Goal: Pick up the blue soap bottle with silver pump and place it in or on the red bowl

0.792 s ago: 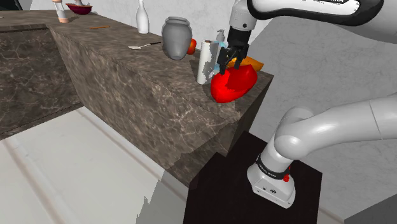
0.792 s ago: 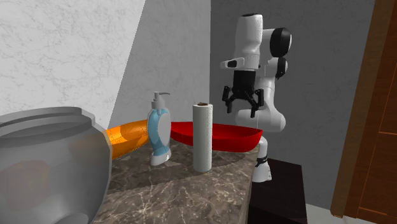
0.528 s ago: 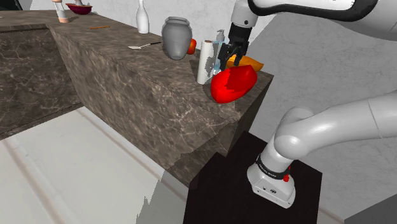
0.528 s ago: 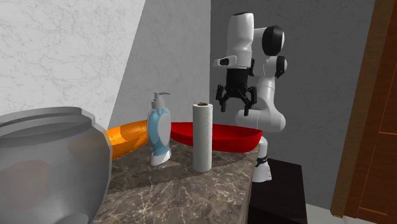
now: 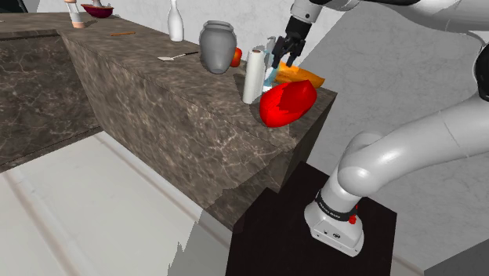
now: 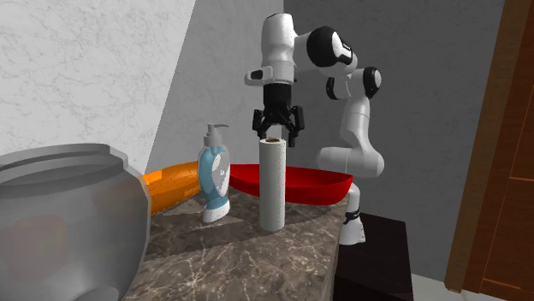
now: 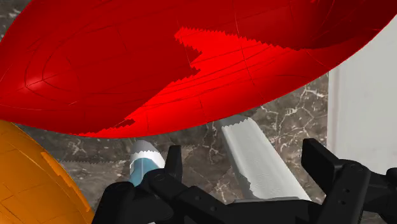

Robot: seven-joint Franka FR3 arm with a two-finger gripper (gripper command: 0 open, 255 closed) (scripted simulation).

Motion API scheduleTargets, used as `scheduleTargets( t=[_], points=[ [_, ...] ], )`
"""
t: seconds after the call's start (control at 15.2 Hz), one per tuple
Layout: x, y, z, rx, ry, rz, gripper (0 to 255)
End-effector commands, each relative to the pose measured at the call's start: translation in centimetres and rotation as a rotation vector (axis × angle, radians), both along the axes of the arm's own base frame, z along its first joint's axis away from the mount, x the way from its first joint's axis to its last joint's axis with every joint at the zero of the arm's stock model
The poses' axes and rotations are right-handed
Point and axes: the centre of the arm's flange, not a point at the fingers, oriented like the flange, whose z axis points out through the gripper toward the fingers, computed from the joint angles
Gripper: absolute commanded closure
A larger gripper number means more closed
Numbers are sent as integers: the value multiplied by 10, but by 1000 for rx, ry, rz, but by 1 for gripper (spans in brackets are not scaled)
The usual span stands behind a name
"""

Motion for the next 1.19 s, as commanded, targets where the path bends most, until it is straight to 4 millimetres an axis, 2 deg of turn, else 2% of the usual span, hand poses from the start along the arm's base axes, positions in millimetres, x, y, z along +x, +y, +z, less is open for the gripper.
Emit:
scheduleTargets(
  t=[0.0, 0.59, 0.66, 1.12],
  points=[
    [7, -25, 2, 21, -28, 8, 0],
    [52, -141, 13, 122, -150, 41, 0],
    [55, -148, 14, 128, -158, 43, 0],
    [66, -140, -21, 128, -158, 43, 0]
  ],
)
